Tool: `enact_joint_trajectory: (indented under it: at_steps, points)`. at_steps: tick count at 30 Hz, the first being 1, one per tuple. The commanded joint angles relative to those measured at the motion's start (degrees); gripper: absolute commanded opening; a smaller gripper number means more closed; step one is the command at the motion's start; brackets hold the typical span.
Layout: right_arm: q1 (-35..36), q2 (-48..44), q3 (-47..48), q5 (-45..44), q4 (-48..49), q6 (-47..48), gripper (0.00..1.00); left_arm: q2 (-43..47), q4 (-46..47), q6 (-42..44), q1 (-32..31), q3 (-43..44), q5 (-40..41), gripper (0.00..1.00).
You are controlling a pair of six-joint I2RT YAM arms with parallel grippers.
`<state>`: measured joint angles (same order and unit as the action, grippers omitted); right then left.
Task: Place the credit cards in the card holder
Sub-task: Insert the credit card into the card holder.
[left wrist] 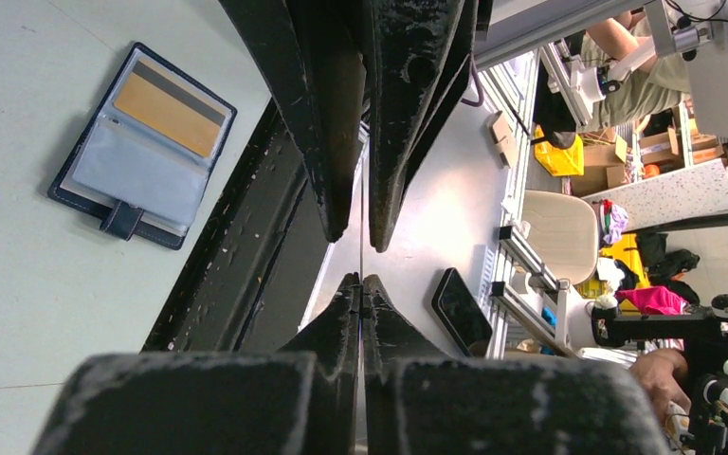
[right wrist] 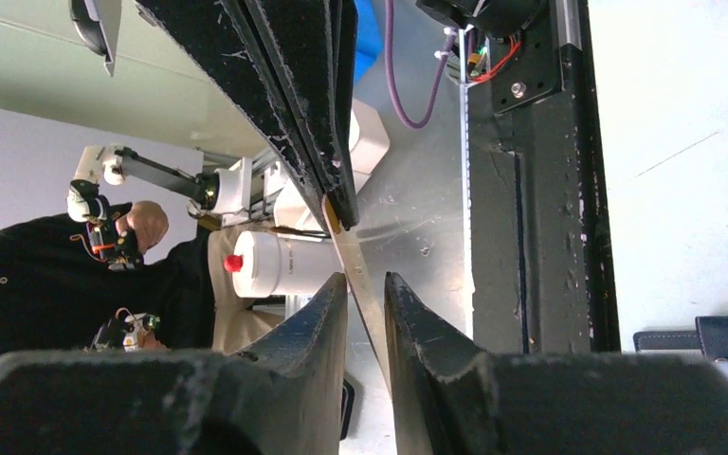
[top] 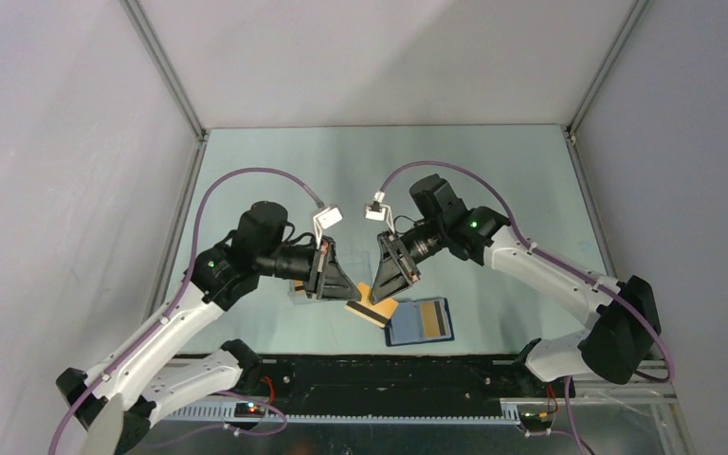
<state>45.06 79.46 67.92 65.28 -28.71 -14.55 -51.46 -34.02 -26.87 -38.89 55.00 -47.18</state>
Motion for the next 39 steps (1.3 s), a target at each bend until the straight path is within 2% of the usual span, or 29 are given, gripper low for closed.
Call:
enact_joint_trajectory:
  at_steps: [1, 4, 6, 7, 8, 9, 10, 12, 15, 18, 20, 26, 34, 38, 39]
  points:
    - [0.6, 0.1, 0.2, 2.2, 2.5, -0.7, 0.25, 0.3, 0.6, 1.0, -0.4, 3.3, -0.4, 0.0]
    - [1.1, 0.2, 0.3, 3.2, 2.9, -0.9, 0.24, 0.4, 0.6, 0.9, -0.3, 3.5, 0.0, 0.0]
    - [1.2, 0.2, 0.2, 3.6, 2.7, -0.8, 0.12, 0.5, 0.6, 0.8, -0.4, 3.7, 0.5, 0.01]
    - [1.2, 0.2, 0.2, 3.6, 2.5, -0.4, 0.02, 0.6, 0.6, 0.8, -0.3, 3.7, 1.3, 0.14]
    - [1.2, 0.2, 0.2, 3.3, 2.0, -0.3, 0.0, 0.8, 0.6, 0.7, -0.3, 3.6, 1.9, 0.37]
    - [1.2, 0.0, 0.2, 2.8, 1.6, 0.1, 0.0, 0.9, 0.6, 0.6, -0.3, 3.6, 4.0, 0.46]
    - [1.1, -0.3, 0.2, 1.2, 0.7, 0.4, 0.0, 1.4, 0.6, 0.5, -0.4, 3.3, 5.4, 0.62]
    - [0.7, -0.5, 0.2, -2.1, -1.3, 1.0, 0.0, 2.4, 0.6, -0.4, -0.4, 2.7, 10.8, 0.76]
    - [-2.0, -0.6, -0.4, -8.2, -5.2, 1.3, 0.0, 3.8, 0.6, -3.3, -0.3, 1.2, 22.4, 0.84]
    - [-7.2, -3.2, -5.1, -13.6, -4.0, -1.8, 0.0, 4.9, 0.6, -7.4, -0.4, -1.5, 33.8, 0.85]
    - [-11.1, -6.2, -9.4, -15.9, -1.3, -4.3, 0.0, 5.0, 0.7, -11.2, -0.4, -3.5, 38.5, 0.85]
    - [-21.0, -15.8, -23.7, -21.0, 9.7, -10.6, 0.0, 0.7, 5.5, -21.7, -3.0, -9.9, 40.7, 0.81]
    - [-24.8, -16.3, -39.4, -23.4, 27.1, -19.8, 0.0, -12.4, 18.3, -31.9, -12.4, -15.7, 42.9, 0.58]
    - [-25.1, -15.8, -44.8, -25.0, 34.9, -23.3, 0.0, -18.4, 25.6, -35.0, -15.4, -16.8, 42.9, 0.42]
    - [-25.1, -16.3, -46.4, -25.7, 35.9, -24.6, 0.0, -19.3, 29.9, -35.5, -16.0, -17.9, 42.1, 0.36]
